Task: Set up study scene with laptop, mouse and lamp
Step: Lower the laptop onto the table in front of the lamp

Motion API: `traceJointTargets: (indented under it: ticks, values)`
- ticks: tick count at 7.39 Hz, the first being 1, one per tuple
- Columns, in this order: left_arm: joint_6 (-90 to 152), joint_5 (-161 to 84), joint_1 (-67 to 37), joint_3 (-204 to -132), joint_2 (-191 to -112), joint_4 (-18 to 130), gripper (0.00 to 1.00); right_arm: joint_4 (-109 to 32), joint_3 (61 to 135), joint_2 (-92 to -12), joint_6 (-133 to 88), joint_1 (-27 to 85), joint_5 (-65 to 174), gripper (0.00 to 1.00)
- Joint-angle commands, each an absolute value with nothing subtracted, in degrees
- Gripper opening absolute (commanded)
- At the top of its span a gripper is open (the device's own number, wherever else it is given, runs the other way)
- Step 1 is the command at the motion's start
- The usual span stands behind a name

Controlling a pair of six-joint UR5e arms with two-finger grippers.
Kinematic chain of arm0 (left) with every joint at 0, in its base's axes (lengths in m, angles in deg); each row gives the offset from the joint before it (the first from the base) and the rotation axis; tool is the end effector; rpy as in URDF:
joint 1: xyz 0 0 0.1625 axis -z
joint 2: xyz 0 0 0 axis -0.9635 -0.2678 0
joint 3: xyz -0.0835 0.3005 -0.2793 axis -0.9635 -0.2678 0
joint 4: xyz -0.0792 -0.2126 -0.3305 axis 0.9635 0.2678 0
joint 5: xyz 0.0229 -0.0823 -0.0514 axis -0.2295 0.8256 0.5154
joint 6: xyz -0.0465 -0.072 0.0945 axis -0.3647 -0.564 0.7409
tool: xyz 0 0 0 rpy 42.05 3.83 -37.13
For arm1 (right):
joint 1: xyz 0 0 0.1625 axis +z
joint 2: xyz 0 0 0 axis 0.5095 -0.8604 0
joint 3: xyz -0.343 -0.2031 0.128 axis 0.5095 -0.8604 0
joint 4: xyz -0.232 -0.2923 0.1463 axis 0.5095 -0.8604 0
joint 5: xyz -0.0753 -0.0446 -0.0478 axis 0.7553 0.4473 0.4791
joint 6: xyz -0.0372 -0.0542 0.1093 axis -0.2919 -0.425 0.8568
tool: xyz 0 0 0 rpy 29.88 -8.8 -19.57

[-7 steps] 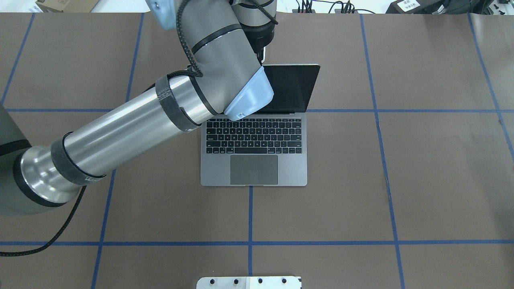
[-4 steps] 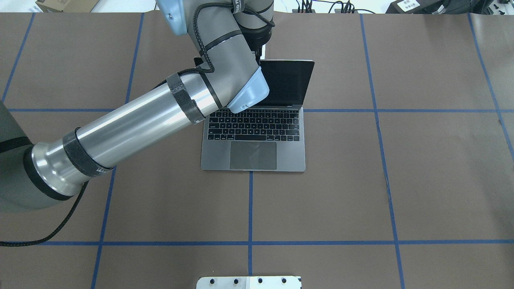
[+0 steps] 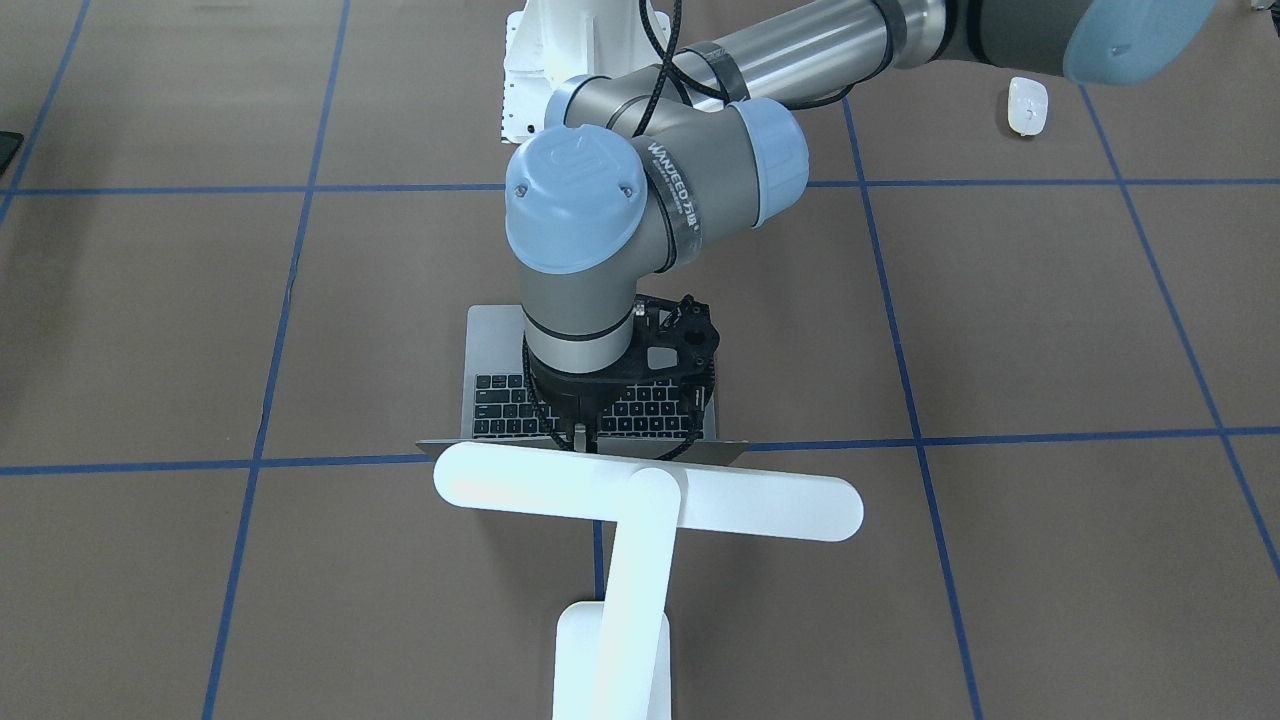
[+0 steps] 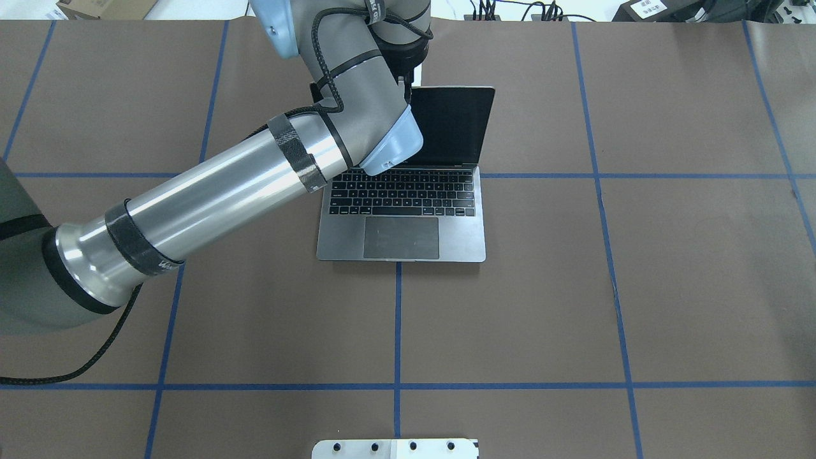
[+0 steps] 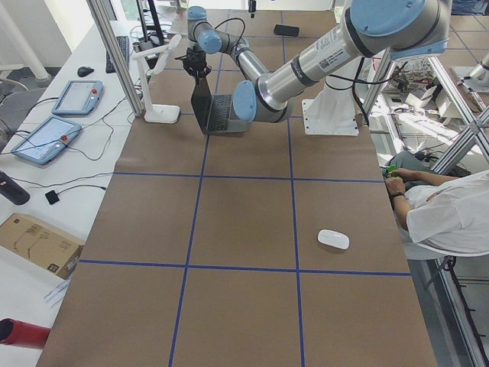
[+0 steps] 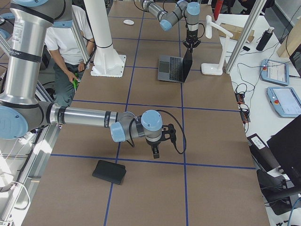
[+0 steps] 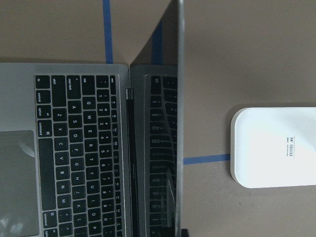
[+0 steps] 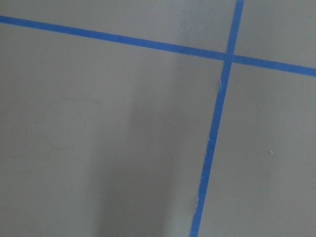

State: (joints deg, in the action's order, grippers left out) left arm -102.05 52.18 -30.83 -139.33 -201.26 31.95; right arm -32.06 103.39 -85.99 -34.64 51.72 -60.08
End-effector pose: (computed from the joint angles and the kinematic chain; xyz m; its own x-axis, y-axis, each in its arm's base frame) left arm 0.5409 -0.6337 0.0759 -0.1016 -0.9850 -0.1395 0.6852 0.0323 -0.7276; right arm -0.0136 -0.3958 0.6639 0.6532 -0.1934 0.7321 0.0804 0.9791 0.1870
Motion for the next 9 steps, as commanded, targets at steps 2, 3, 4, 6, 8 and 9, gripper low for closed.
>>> traceJointTargets:
  ticks: [2,3,4,6,8,9]
  values:
    - [-103.7,51.1,-29.7,-139.1,-200.9,32.3,0.0,-32.1,103.3,-86.1,-34.6,51.7,-60.2,0.99]
    - [-103.7,51.1,-29.6,-139.5,-200.9,32.3,0.0,-32.1,103.3,-86.1,-34.6,51.8,-60.2,0.99]
    - [-102.6,51.1,-29.7,-139.7,-200.9,32.4,0.55,-32.1,103.4,-86.1,-34.6,51.7,-60.2,0.99]
    - [-101.9,51.3,-29.8,-141.2,-200.5,31.8,1.0,-32.1,103.3,-86.1,-34.6,51.7,-60.2,0.99]
    - [-101.8,51.9,-29.2,-150.4,-195.5,29.9,1.0,-32.1,103.3,-85.9,-34.6,51.7,-60.1,0.99]
    - [-99.5,52.4,-28.9,-159.7,-190.0,27.7,1.0,-32.1,103.3,-85.9,-34.5,51.7,-60.0,0.99]
